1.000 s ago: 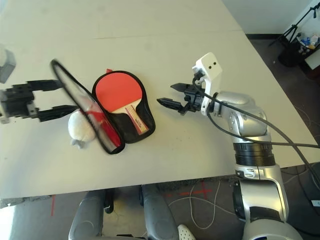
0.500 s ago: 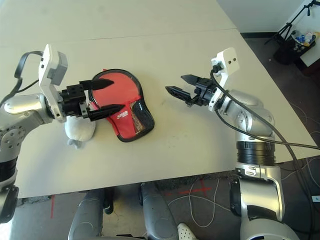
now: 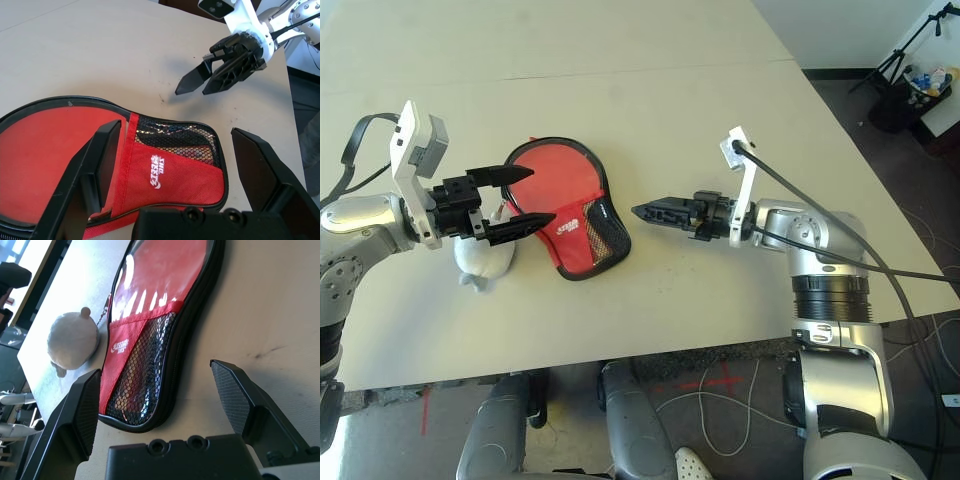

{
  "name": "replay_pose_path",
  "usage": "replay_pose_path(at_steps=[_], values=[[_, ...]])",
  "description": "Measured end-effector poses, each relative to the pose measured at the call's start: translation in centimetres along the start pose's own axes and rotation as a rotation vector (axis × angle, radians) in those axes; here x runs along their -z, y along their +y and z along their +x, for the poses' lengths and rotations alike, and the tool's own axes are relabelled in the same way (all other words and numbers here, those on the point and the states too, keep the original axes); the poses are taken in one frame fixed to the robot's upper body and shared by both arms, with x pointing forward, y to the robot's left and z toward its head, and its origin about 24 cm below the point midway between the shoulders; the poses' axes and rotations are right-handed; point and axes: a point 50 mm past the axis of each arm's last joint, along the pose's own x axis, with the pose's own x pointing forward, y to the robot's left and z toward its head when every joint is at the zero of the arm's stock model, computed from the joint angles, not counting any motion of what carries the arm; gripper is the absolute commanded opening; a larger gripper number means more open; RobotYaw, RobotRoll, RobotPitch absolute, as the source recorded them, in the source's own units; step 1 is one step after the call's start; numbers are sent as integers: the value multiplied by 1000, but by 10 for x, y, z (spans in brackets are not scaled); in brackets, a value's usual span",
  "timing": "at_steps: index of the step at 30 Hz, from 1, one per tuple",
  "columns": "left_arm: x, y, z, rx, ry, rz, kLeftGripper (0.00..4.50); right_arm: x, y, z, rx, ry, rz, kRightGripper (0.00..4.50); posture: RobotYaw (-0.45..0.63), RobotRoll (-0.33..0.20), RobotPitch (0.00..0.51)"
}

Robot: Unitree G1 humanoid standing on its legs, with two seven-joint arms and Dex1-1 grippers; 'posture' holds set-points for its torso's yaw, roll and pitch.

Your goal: Store the ping-pong paddle in its case and zip it.

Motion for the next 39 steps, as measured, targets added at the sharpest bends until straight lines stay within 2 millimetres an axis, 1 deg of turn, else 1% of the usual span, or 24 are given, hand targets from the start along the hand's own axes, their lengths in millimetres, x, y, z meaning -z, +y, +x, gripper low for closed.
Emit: replay_pose_path(at_steps=[4,8,17,25,29,32,39], values=[[0,0,0,-1,5,-2,4500,8,-2,13,6,18,24,4477,-6,0,285],[0,0,-1,-1,9,-3,4500,13,-3,22,10,27,35,4477,-5,0,285],[0,0,-1,-1,13,-4,4500,11,0,42,-17,3,46,4477,-9,0,284],[0,0,-1,0,15,-5,4500,10,2,54,-37,-7,57,4477,-14,0,288],[0,0,0,1,17,-6,4500,10,3,57,-41,-6,59,4477,-17,0,290],[1,0,0,4,18,-6,4500,11,4,60,-44,4,67,3939,-17,0,290],[1,0,0,8,18,-6,4500,18,4,60,-26,68,108,1744,-19,0,291]])
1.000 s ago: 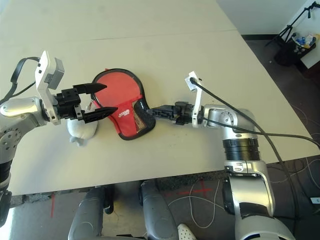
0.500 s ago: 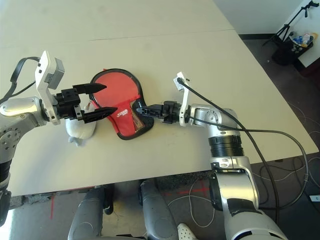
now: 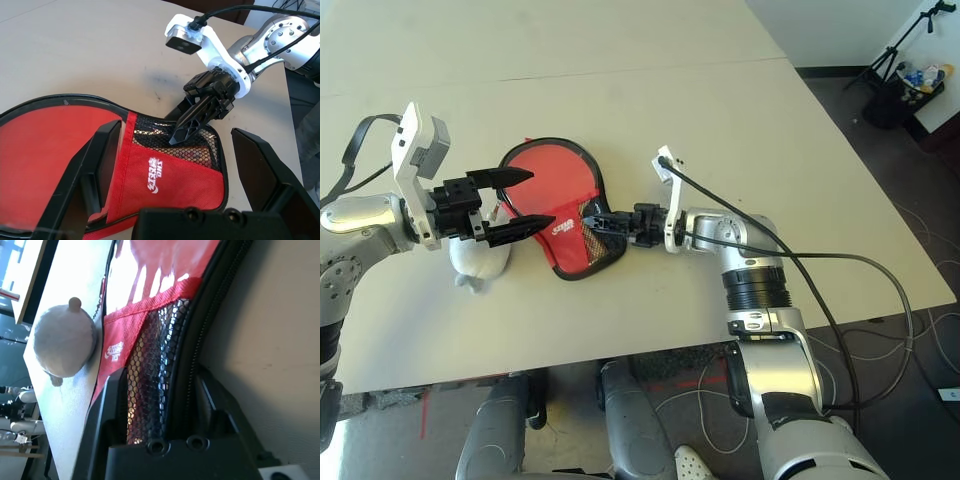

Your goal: Store the ping-pong paddle in its case and zip it.

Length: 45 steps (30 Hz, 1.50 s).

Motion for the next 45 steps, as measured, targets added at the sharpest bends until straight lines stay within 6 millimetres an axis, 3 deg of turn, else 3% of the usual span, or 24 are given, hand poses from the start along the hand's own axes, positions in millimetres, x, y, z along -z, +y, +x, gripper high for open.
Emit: replay_pose_path(at_steps=[6,23,35,45], values=[[1,0,0,-1,2,-1,4500,-3,3,-2,-4,29,3,20,-19,0,291],[1,1,1,-3,5,3,4500,5,-2,-21,79,63,31,20,-29,0,293],[0,1,1,1,1,8,4500,32,6,-52,122,139,65,20,-37,0,294],[1,2,2,2,-4,5,4500,49,21,-65,104,199,113,20,-44,0,296]])
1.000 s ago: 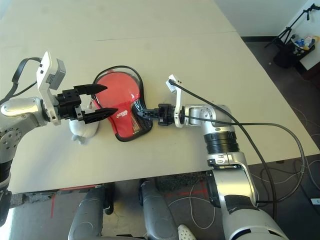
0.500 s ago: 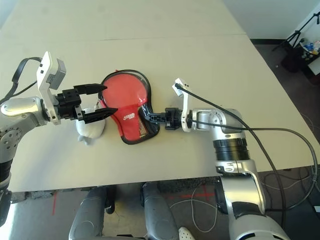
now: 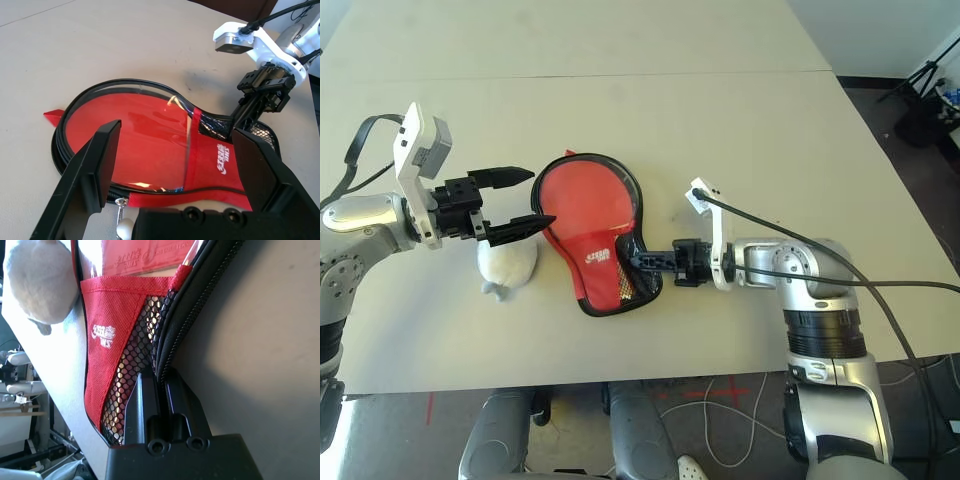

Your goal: Store the ping-pong paddle in its case and zip it.

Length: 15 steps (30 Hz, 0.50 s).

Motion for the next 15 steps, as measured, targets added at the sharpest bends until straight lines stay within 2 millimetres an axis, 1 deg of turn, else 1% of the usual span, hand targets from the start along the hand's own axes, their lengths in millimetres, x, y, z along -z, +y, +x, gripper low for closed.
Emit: replay_pose_path(at_steps=[6,15], values=[[1,1,0,-3,-2,-3,4500,10,6,-2,-7,23,23,20,-45,0,295],[1,1,1,-2,-10,-2,4500,20,14,1,-25,32,34,20,-45,0,292]])
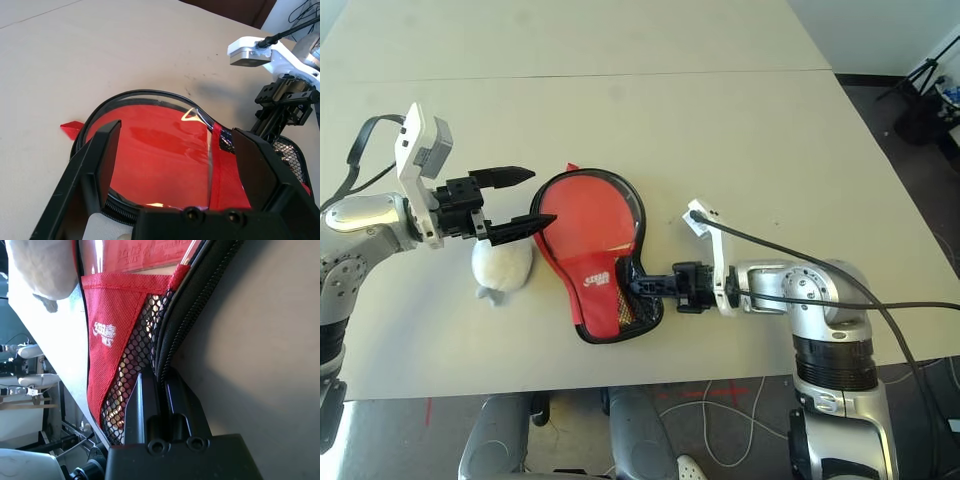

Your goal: Store the ping-pong paddle in its case and zip it.

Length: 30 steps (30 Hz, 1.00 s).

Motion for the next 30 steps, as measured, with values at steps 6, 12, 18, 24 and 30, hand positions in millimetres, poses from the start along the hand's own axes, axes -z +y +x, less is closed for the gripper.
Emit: replay_pose_path(at_steps=[6,12,18,24,30], values=[[0,0,0,-2,0,3,4500,4,3,2,-7,-12,8,20,-49,0,289],[2,2,1,-11,3,-2,4500,7,6,5,-12,-12,11,20,-53,0,285],[3,2,2,-6,-6,-3,4500,10,12,10,-36,-10,15,20,-55,0,283],[3,1,3,-1,-9,-2,4500,12,14,12,-47,-6,22,20,-53,0,279],[3,2,1,7,-3,2,4500,11,15,12,-54,23,28,848,-50,0,274]])
